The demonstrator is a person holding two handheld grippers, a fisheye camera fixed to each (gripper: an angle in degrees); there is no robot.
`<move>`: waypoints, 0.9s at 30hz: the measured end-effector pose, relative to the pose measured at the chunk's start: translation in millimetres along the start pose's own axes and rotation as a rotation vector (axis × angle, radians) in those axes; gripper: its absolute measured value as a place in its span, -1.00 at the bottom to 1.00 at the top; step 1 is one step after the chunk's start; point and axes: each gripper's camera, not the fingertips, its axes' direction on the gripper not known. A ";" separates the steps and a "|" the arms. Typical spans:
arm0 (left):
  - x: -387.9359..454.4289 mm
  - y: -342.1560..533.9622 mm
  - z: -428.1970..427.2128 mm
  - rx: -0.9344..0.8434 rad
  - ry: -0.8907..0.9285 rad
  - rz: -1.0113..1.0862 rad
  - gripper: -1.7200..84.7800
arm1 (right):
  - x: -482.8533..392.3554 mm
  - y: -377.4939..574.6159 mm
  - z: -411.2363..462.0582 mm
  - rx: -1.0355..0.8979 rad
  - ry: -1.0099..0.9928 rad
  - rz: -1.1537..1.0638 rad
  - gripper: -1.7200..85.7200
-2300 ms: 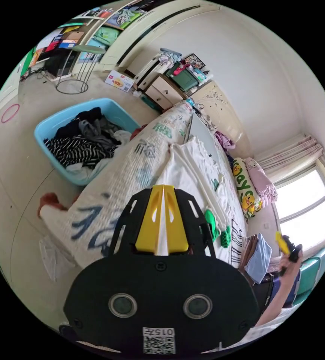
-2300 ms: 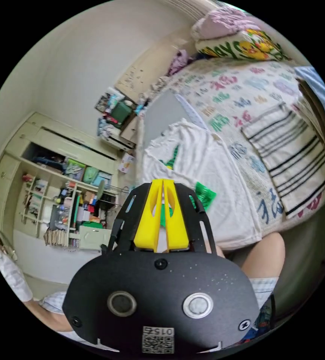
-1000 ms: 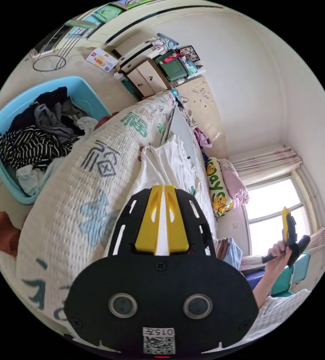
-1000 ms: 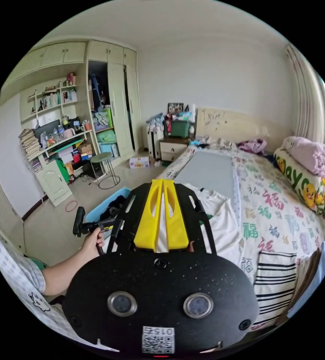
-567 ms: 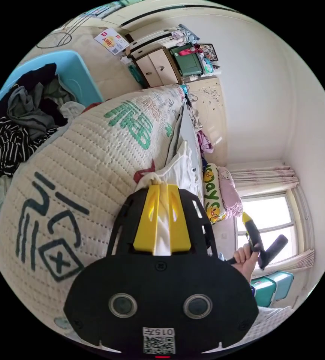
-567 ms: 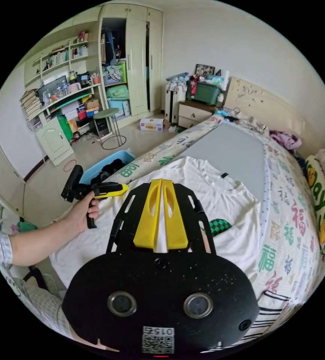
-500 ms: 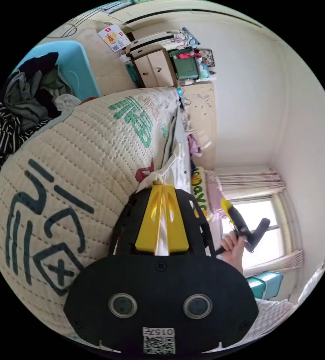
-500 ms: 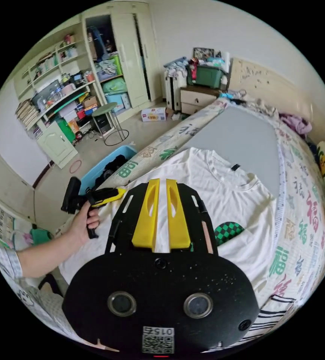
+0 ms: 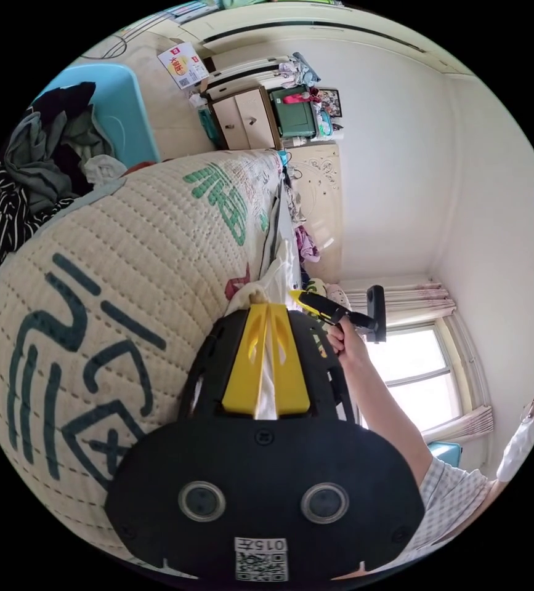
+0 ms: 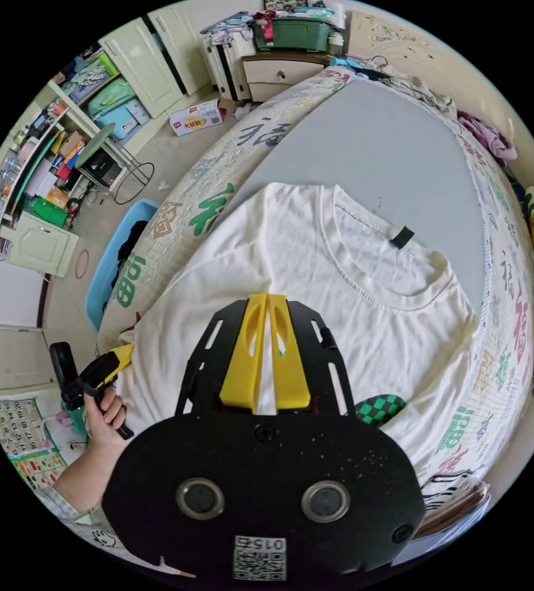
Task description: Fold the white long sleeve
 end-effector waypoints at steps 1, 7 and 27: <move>3.2 -0.1 -0.9 0.000 -0.010 0.002 -0.98 | 0.2 -7.0 -0.4 0.003 -0.001 -0.021 -0.95; 16.1 0.0 -7.8 0.003 -0.024 0.008 -0.98 | 8.9 -34.5 0.3 0.047 0.118 -0.028 -0.97; 69.5 6.9 -68.4 0.092 -0.024 0.045 -0.98 | 149.3 166.3 -64.3 -0.005 -0.285 -0.052 -0.84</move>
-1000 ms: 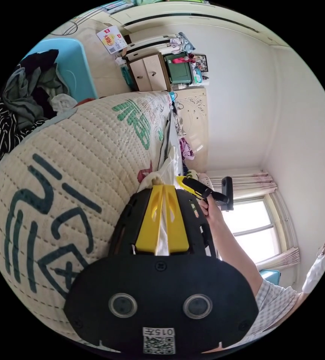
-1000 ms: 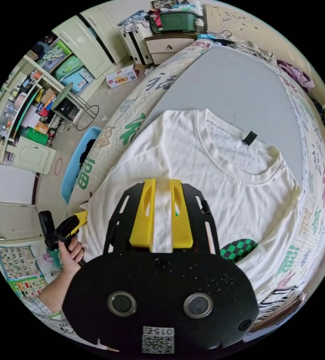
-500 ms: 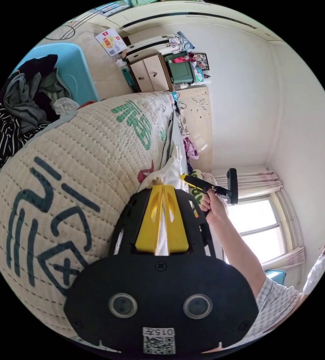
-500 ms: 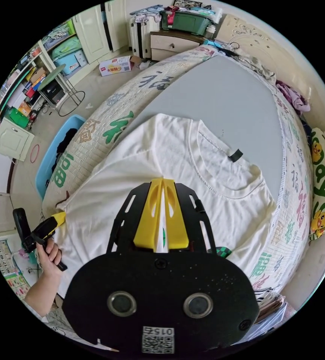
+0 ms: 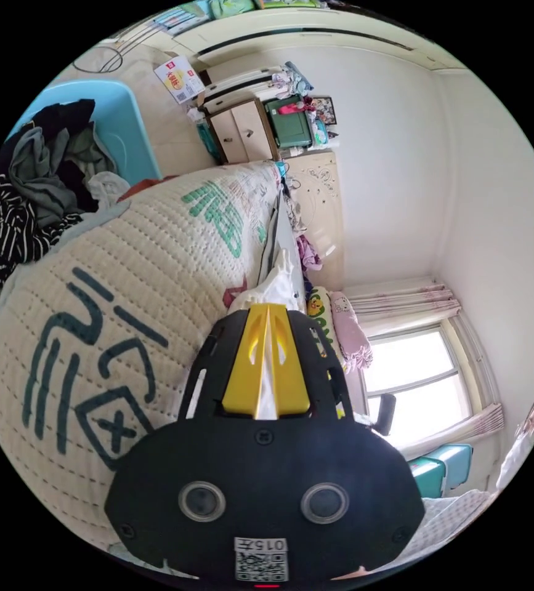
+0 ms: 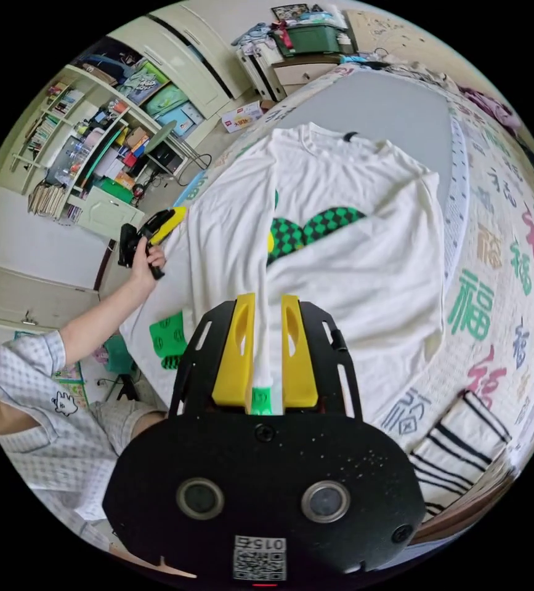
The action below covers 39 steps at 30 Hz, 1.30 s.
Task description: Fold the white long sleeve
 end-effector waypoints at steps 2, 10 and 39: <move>32.8 8.9 -36.8 0.097 0.081 -0.006 -0.98 | 3.4 26.0 1.4 -0.056 0.036 -0.007 -0.82; 168.8 145.3 -109.6 0.206 0.197 0.488 -0.79 | 15.2 39.3 14.1 -0.039 -0.040 0.017 -0.78; 223.0 182.9 -53.8 -0.509 -0.177 0.137 -0.97 | 37.2 47.4 0.8 -0.035 0.043 0.102 -0.97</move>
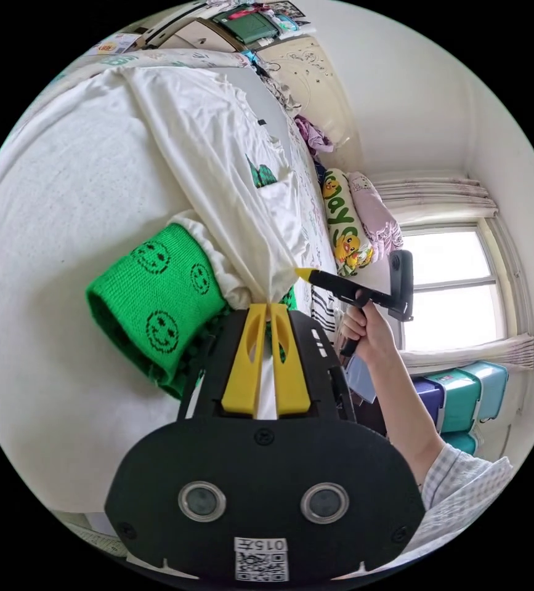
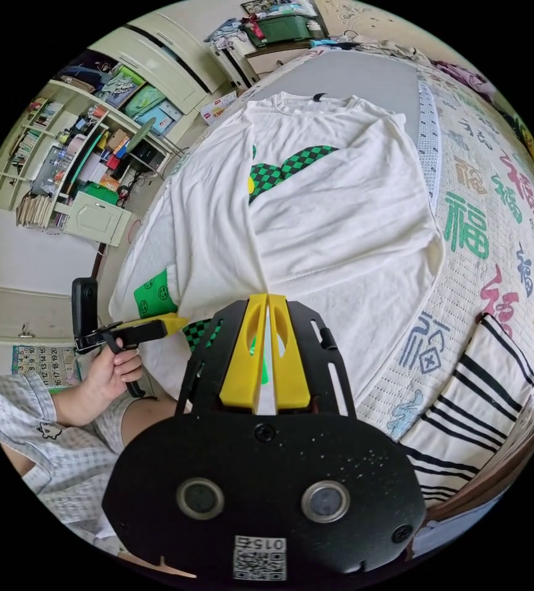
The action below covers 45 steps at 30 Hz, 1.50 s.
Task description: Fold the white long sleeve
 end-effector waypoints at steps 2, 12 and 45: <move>2.1 3.4 -4.9 -0.008 0.013 -0.016 -0.97 | -5.5 -1.6 4.6 -0.029 0.055 -0.003 -0.97; 8.2 9.6 -27.4 -0.048 -0.035 -0.032 -0.98 | -27.9 -4.8 27.7 -0.131 0.260 -0.025 -0.97; 1.2 -296.5 -128.5 0.193 -0.491 0.203 -0.74 | 124.4 -90.3 -11.8 0.298 0.085 0.270 -0.64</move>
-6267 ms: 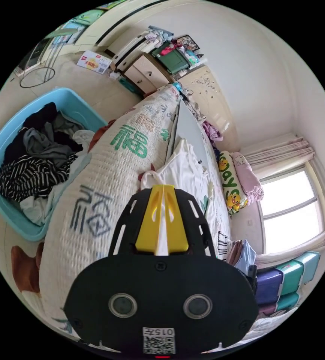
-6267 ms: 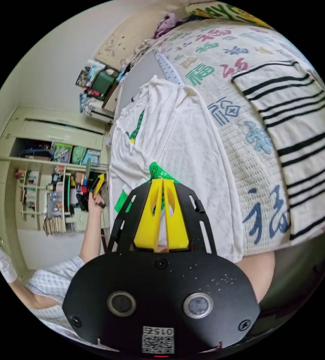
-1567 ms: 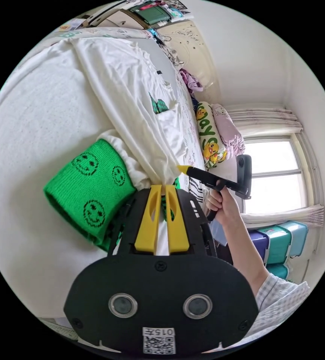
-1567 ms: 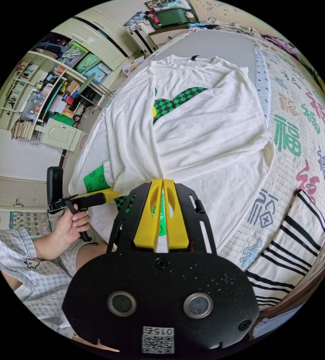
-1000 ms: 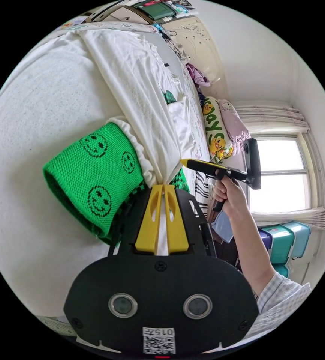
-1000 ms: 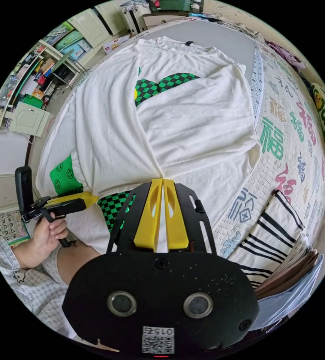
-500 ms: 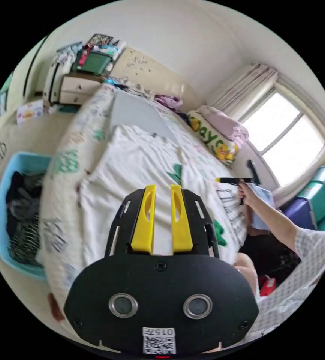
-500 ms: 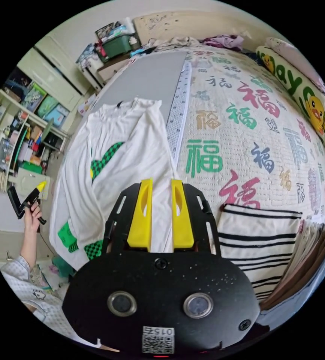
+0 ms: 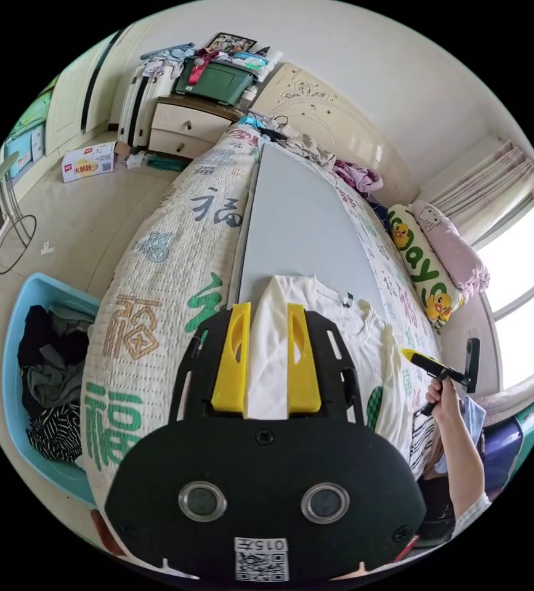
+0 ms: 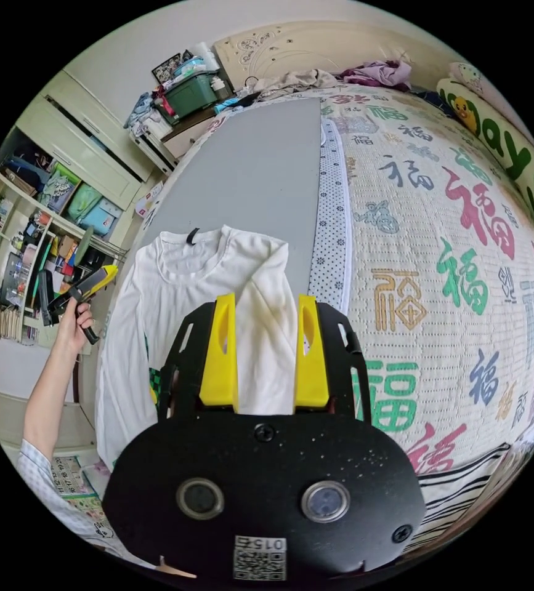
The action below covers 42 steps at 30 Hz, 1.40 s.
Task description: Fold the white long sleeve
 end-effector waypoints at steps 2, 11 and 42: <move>2.4 -2.1 15.5 0.011 0.011 -0.005 -0.71 | 2.7 -2.8 9.7 -0.001 -0.005 0.009 -0.65; -0.4 3.0 67.2 -0.055 -0.080 -0.011 -0.85 | 9.6 8.8 33.4 -0.002 0.025 0.063 -0.78; -131.5 459.4 -40.3 -0.054 0.182 0.134 -0.94 | 29.6 492.1 -102.7 0.130 -0.219 0.153 -0.90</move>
